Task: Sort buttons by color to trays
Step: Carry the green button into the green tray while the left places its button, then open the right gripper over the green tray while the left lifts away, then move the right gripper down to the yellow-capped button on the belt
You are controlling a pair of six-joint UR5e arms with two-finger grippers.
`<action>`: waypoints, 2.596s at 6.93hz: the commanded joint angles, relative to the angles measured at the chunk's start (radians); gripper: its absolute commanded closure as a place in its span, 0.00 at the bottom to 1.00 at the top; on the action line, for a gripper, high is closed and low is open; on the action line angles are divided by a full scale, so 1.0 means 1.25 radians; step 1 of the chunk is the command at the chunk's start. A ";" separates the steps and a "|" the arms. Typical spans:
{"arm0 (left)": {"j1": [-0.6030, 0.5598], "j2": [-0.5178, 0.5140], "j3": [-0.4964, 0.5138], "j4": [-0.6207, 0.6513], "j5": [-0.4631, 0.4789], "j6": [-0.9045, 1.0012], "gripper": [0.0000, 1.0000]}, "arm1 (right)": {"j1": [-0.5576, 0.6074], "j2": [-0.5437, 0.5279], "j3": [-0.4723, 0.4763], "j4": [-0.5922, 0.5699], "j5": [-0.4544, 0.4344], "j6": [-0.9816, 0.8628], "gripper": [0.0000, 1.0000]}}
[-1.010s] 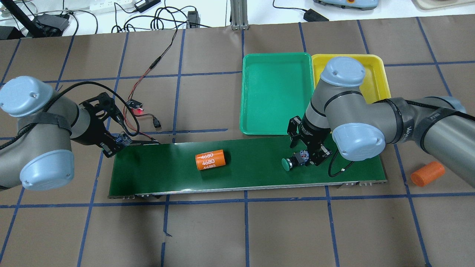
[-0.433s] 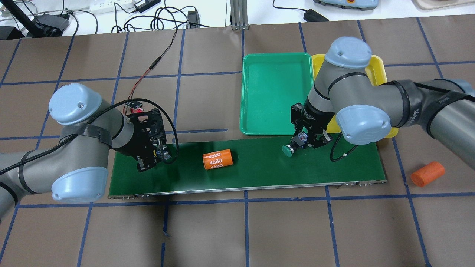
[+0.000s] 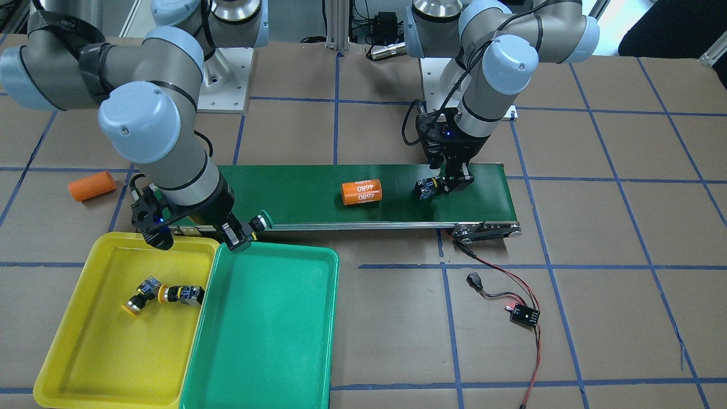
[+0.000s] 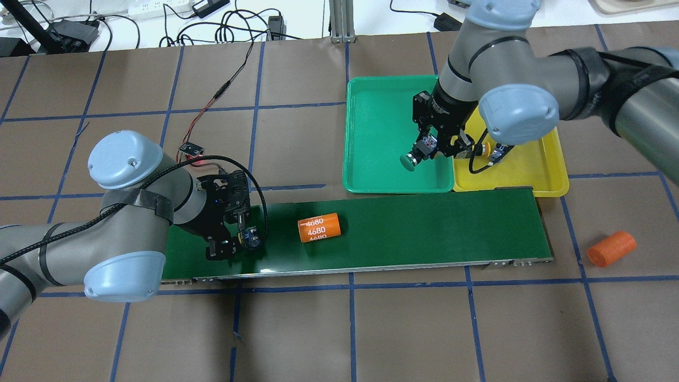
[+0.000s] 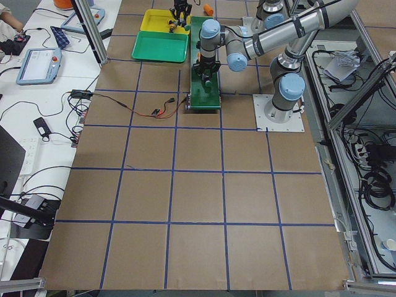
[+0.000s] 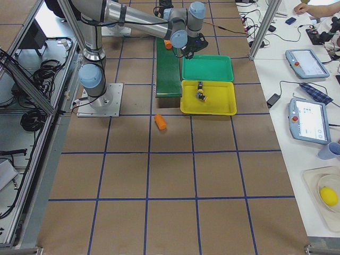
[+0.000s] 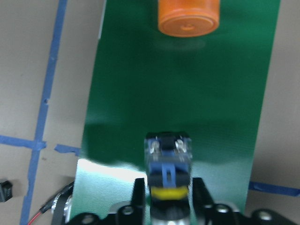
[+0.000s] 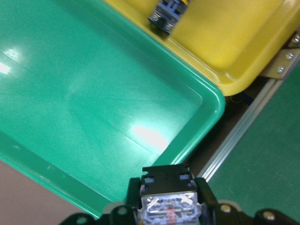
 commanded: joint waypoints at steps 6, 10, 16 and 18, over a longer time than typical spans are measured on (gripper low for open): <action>0.014 0.025 0.335 -0.384 -0.004 -0.172 0.00 | -0.020 0.192 -0.105 -0.014 0.011 -0.048 0.34; 0.021 0.007 0.432 -0.383 0.001 -0.615 0.00 | -0.021 0.141 -0.110 -0.009 0.013 -0.058 0.33; 0.024 -0.020 0.507 -0.382 0.112 -1.007 0.00 | -0.013 -0.149 -0.089 0.253 0.039 -0.058 0.33; 0.023 -0.029 0.541 -0.442 0.111 -1.014 0.00 | -0.011 -0.211 -0.082 0.305 -0.107 -0.102 0.00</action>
